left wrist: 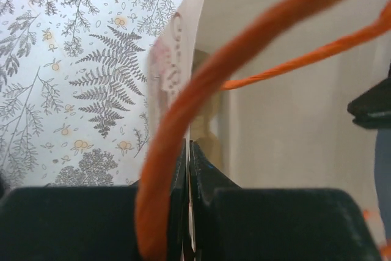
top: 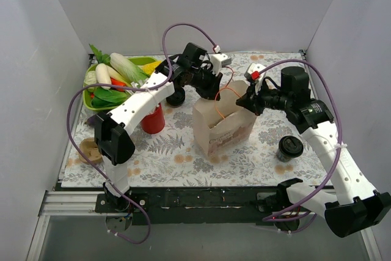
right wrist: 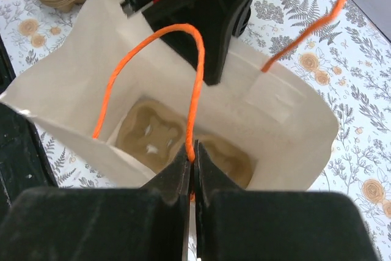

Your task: Pack the takeout coffee

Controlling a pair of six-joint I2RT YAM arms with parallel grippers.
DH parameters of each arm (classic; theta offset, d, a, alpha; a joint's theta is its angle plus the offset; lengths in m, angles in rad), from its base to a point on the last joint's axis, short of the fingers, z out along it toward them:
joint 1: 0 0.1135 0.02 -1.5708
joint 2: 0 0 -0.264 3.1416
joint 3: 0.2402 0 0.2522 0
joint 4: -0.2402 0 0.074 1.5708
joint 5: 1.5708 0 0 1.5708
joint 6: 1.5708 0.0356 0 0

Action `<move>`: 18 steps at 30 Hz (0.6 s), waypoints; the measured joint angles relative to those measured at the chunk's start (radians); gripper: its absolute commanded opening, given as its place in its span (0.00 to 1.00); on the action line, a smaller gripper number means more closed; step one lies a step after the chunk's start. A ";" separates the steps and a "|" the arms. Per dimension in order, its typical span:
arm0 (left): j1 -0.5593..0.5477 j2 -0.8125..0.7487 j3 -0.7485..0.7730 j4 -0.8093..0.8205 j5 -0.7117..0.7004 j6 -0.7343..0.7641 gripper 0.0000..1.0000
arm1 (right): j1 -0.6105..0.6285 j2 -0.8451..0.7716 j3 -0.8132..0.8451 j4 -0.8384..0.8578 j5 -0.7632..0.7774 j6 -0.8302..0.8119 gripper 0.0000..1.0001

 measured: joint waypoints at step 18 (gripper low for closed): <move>0.024 -0.111 -0.137 0.165 -0.110 0.500 0.00 | 0.000 -0.102 0.234 -0.261 0.140 -0.201 0.74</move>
